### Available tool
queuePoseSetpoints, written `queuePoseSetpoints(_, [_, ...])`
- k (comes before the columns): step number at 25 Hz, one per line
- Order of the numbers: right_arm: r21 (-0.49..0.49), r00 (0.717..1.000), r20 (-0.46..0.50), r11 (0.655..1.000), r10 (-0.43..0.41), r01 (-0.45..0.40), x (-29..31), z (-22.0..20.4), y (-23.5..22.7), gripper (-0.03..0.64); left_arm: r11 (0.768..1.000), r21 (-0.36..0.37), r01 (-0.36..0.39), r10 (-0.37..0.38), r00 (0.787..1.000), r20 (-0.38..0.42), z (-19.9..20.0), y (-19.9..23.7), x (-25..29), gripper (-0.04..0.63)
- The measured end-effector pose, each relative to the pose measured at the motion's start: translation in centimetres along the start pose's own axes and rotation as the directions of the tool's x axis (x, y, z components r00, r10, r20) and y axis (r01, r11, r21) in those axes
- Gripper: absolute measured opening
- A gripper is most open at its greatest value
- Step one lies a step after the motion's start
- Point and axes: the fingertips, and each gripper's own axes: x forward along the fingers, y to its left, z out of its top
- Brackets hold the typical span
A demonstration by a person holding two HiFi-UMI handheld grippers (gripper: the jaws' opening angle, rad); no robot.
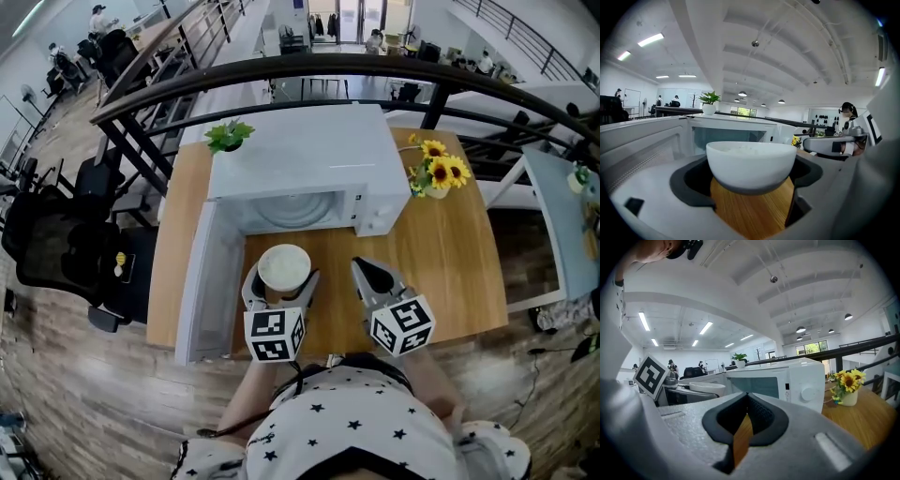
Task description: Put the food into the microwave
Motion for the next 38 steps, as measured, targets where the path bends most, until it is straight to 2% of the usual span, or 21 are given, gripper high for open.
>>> queuePoseSetpoints(18, [-0.001,0.996,-0.063,0.998,0.065,-0.066,3.7,-0.5,-4.1,0.006,0.998,-0.021,-0.068,0.068,0.998,0.005,0.8,1.4,7.2,0.485])
queuePoseSetpoints(38, [0.041,0.978,-0.158,0.990,0.137,-0.132,6.5,-4.1,-6.1,0.006,0.991,0.002,-0.131,0.131,0.990,-0.058,-3.0,4.0,15.2,0.485])
